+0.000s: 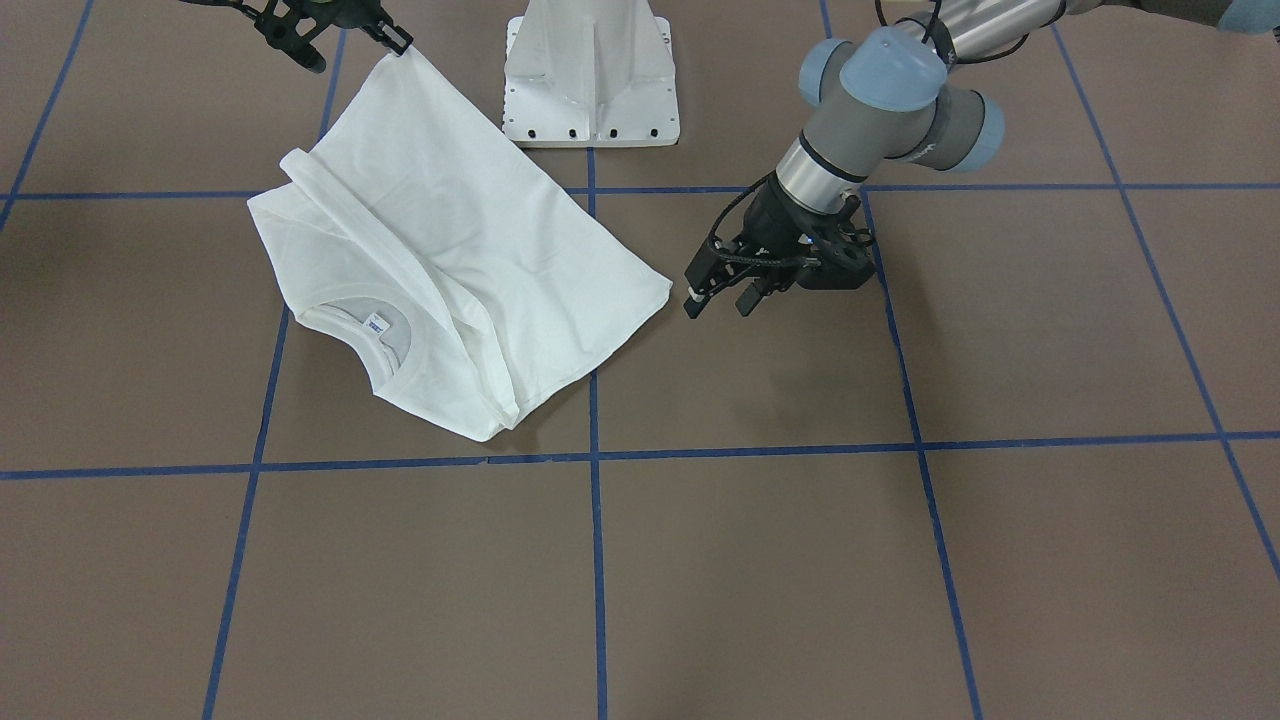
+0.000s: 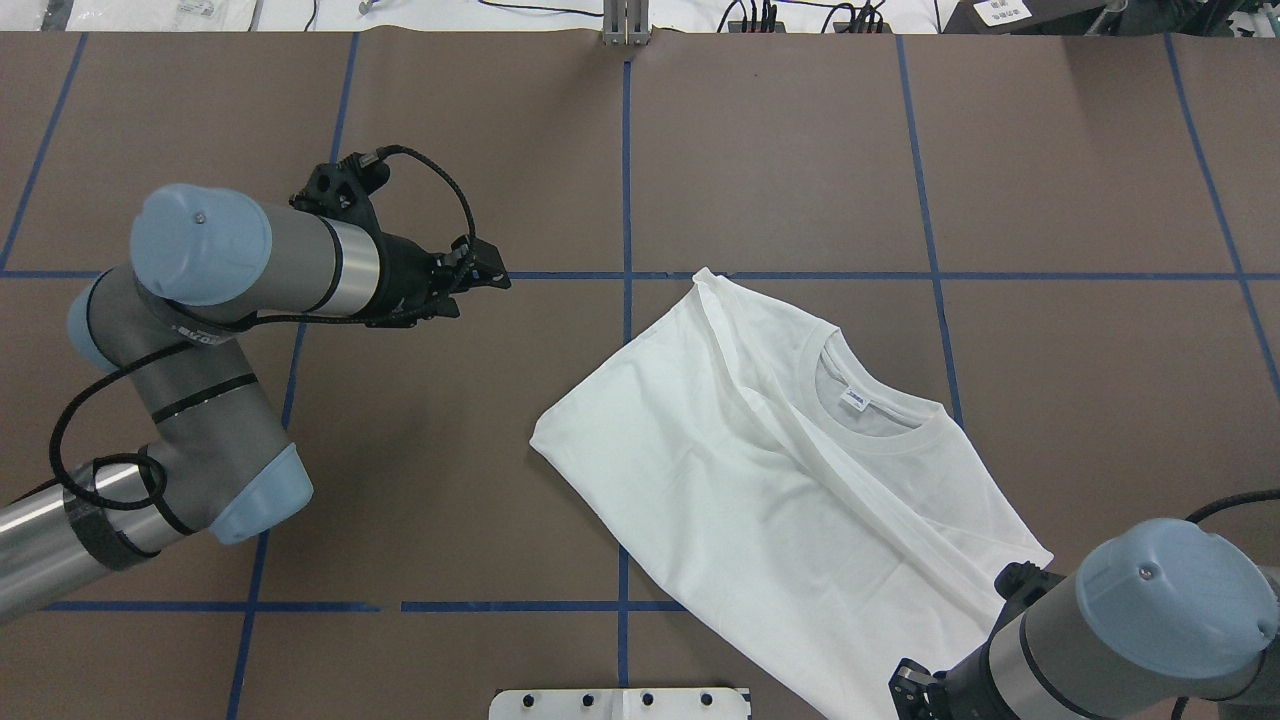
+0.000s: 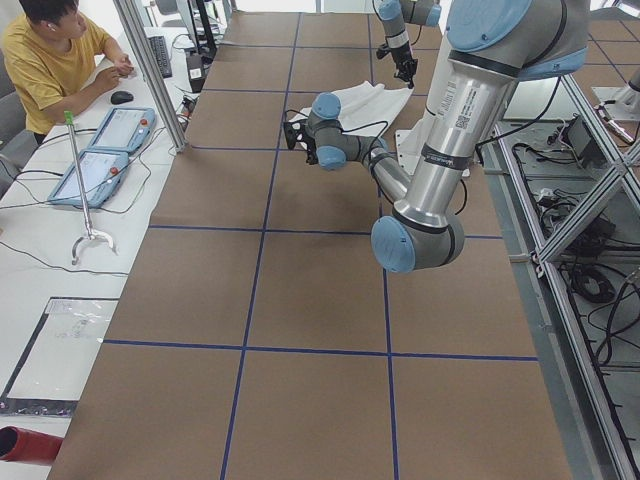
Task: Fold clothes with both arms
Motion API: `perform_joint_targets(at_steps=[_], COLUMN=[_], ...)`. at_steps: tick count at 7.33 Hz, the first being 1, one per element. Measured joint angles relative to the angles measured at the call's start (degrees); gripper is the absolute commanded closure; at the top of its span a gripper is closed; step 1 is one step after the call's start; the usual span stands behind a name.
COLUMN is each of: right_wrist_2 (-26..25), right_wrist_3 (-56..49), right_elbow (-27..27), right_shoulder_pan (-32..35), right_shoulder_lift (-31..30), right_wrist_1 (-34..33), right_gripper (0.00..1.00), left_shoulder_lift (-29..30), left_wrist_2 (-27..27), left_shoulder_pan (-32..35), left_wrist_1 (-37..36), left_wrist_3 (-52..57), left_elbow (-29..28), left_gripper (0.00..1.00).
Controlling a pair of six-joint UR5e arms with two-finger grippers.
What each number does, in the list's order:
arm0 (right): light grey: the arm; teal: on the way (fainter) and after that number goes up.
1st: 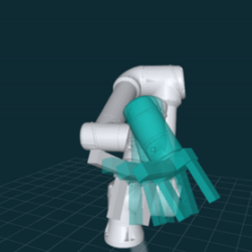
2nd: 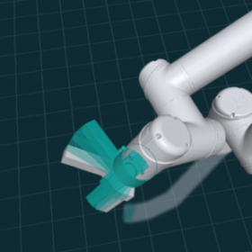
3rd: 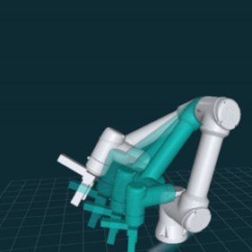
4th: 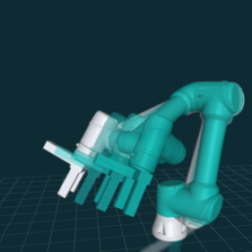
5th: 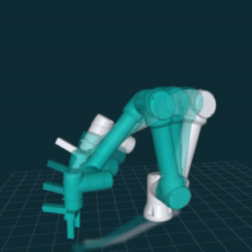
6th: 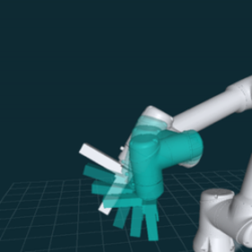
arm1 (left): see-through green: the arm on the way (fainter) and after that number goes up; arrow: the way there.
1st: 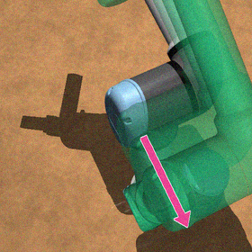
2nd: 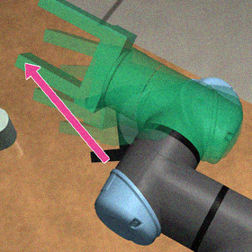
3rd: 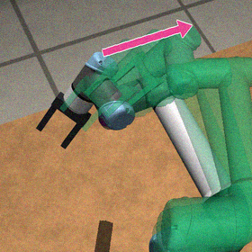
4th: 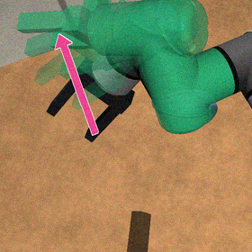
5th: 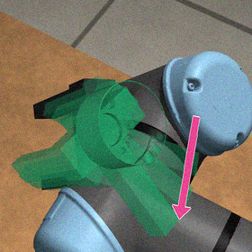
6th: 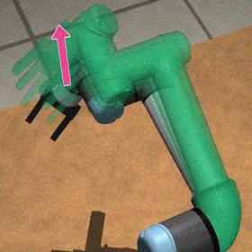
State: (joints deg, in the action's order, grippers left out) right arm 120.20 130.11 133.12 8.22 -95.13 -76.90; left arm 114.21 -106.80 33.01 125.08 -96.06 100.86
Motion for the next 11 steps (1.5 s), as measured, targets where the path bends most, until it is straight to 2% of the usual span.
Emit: perform_joint_targets(at_steps=[1,3,4,5,7,8,9,10,11], right_wrist_2=[-0.06,-0.13,-0.14,-0.14,-0.09,-0.05,0.04,0.13,0.23], right_wrist_3=[0.22,0.31,0.31,0.32,0.38,0.39,0.40,0.40,0.43], right_elbow=[0.02,0.02,-0.01,-0.03,-0.03,-0.03,-0.01,0.01,0.02], right_shoulder_pan=[-0.26,-0.37,-0.46,-0.40,0.66,1.35,2.08,2.89,3.70], right_shoulder_lift=[0.02,0.03,0.06,0.09,0.12,0.12,0.14,0.32,0.75], right_wrist_1=[0.00,0.00,0.00,0.00,0.04,0.02,0.02,0.06,0.08], right_gripper=[1.00,1.00,0.69,0.01,0.00,0.00,0.00,0.00,0.00], left_shoulder_lift=[-0.11,0.11,0.53,1.06,1.76,1.96,2.18,2.28,2.34], left_wrist_2=[0.24,0.54,0.49,0.44,0.55,0.55,0.59,0.68,0.85], left_shoulder_pan=[-2.06,-7.28,-8.68,-9.25,-9.50,-9.61,-9.74,-9.83,-9.86], left_wrist_1=[-0.50,-0.74,-0.63,-0.43,-0.27,-0.20,-0.14,-0.11,-0.10], left_wrist_3=[-3.49,-6.57,-6.94,-7.06,-7.04,-6.95,-6.83,-6.72,-6.60], left_elbow=[0.45,-0.98,-2.69,-4.14,-5.23,-5.32,-5.40,-5.52,-5.88], left_gripper=[0.01,0.14,0.22,0.31,0.66,0.77,0.83,1.00,1.00])
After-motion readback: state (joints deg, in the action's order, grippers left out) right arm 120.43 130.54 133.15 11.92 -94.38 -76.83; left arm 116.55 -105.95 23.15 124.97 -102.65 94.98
